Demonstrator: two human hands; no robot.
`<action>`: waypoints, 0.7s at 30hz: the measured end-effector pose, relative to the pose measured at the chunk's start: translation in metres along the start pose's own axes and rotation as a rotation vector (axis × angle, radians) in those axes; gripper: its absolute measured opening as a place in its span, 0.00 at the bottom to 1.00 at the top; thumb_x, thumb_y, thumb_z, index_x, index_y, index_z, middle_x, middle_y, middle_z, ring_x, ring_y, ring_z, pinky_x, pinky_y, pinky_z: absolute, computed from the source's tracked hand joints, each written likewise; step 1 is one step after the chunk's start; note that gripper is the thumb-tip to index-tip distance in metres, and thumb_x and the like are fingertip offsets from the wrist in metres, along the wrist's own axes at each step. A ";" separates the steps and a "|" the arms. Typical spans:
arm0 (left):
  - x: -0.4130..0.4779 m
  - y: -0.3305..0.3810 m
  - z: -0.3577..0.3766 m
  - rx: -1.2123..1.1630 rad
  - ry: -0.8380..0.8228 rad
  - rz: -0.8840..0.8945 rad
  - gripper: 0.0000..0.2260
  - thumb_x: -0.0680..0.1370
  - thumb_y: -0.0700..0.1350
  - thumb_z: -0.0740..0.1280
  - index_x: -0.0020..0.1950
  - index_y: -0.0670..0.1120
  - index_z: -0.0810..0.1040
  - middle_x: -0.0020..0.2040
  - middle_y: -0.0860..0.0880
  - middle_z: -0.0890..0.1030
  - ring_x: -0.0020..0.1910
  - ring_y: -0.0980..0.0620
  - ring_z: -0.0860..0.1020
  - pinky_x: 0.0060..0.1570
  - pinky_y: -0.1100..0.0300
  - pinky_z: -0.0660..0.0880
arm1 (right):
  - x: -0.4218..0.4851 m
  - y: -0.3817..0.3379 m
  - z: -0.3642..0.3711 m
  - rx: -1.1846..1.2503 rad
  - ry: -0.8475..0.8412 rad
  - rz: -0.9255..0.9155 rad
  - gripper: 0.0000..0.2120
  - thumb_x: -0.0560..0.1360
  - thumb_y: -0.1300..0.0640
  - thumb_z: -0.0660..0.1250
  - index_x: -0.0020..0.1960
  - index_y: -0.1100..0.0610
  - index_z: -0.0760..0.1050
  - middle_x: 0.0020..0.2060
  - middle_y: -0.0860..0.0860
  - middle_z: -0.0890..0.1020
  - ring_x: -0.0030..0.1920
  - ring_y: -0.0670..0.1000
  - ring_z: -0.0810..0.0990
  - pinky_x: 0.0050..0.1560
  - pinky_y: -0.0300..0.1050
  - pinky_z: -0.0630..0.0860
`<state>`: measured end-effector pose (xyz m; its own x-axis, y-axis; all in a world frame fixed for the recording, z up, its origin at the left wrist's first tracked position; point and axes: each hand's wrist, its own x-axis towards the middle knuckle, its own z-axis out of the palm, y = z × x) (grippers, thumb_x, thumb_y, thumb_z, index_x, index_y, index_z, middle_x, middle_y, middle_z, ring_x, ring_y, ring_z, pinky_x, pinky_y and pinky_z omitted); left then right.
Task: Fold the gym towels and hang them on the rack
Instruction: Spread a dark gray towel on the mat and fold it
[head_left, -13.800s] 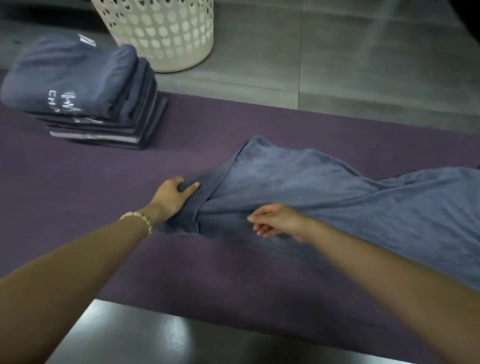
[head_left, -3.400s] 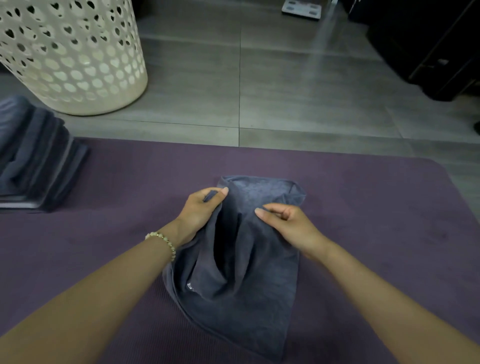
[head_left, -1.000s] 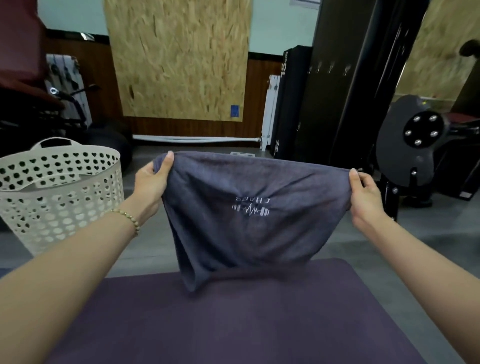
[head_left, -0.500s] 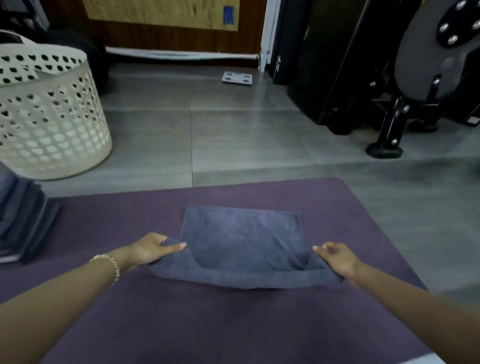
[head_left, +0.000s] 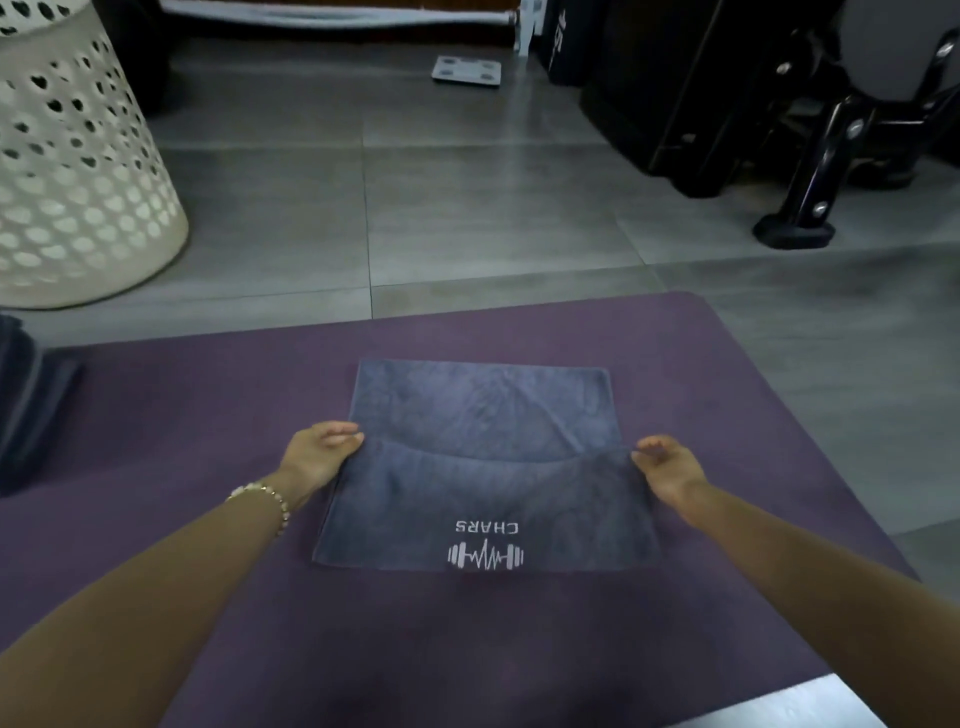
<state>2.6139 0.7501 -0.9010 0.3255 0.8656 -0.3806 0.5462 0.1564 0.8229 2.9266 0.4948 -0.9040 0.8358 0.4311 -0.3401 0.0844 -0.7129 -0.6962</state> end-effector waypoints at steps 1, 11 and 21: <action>0.005 0.001 0.003 0.031 0.023 -0.005 0.14 0.77 0.40 0.69 0.61 0.36 0.77 0.54 0.43 0.79 0.52 0.48 0.77 0.47 0.70 0.70 | 0.007 0.001 0.000 -0.020 -0.022 0.031 0.14 0.76 0.64 0.67 0.60 0.68 0.73 0.55 0.62 0.80 0.55 0.57 0.78 0.59 0.46 0.70; 0.084 -0.001 0.025 0.092 0.044 -0.041 0.23 0.79 0.47 0.65 0.70 0.37 0.67 0.68 0.39 0.72 0.66 0.43 0.71 0.64 0.56 0.66 | 0.079 -0.016 0.020 0.117 -0.058 0.050 0.20 0.76 0.61 0.69 0.66 0.66 0.71 0.62 0.61 0.77 0.62 0.56 0.76 0.60 0.40 0.68; 0.129 -0.005 0.039 0.138 0.153 0.015 0.16 0.78 0.46 0.67 0.61 0.37 0.77 0.47 0.45 0.78 0.52 0.47 0.76 0.50 0.62 0.68 | 0.146 -0.022 0.041 0.211 0.008 0.077 0.18 0.75 0.60 0.69 0.63 0.66 0.73 0.51 0.59 0.78 0.49 0.51 0.74 0.38 0.29 0.71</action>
<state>2.6830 0.8423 -0.9700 0.2186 0.9313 -0.2914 0.6460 0.0857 0.7585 3.0244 0.5955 -0.9640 0.8399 0.3749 -0.3924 -0.0940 -0.6117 -0.7855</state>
